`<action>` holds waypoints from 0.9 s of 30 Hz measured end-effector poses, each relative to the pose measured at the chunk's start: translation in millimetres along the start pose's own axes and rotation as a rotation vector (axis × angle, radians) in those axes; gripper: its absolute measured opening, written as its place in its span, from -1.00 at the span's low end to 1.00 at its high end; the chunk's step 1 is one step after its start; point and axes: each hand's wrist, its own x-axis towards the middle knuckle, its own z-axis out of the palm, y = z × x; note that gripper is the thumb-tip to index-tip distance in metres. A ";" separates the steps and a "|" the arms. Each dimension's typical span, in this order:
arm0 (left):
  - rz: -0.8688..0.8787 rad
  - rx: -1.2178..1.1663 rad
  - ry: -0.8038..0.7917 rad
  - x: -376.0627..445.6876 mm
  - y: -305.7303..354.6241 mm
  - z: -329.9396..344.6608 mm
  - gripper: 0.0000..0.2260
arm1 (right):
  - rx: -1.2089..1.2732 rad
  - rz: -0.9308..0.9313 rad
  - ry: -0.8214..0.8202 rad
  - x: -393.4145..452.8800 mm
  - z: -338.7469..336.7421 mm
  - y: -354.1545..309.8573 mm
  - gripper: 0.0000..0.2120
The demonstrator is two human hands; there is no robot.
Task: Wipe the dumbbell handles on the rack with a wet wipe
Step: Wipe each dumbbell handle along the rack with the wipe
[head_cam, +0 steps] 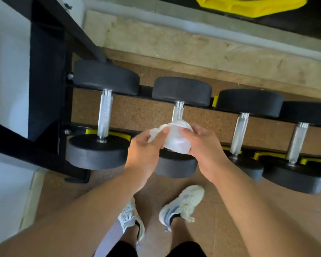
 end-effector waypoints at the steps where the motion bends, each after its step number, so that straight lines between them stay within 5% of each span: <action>1: 0.011 0.042 -0.012 6.2 1.4 2.7 -0.70 | 0.051 0.035 0.054 6.1 2.0 0.0 -0.82; 7: 0.035 0.155 0.042 62.3 11.6 37.5 -0.78 | 0.478 0.277 0.340 52.4 10.0 -9.9 -0.84; 11: -0.021 0.100 0.141 98.6 13.3 59.6 -0.72 | 0.482 0.071 0.562 72.2 16.4 -4.1 -0.68; 13: -0.001 0.107 0.175 105.7 15.2 67.9 -0.72 | 0.362 -0.029 0.540 66.1 26.6 3.3 -0.79; 18: 0.015 0.101 0.199 98.6 18.7 65.7 -0.82 | 0.139 -0.034 0.264 63.7 45.5 1.9 -0.65; 24: 0.047 0.355 0.506 56.3 -17.9 54.3 -0.86 | 0.136 -0.061 0.314 95.8 38.4 -3.6 -0.83; 27: 0.023 0.349 0.599 47.1 -31.4 55.7 -0.89 | -0.089 -0.263 0.390 85.4 25.3 16.3 -0.67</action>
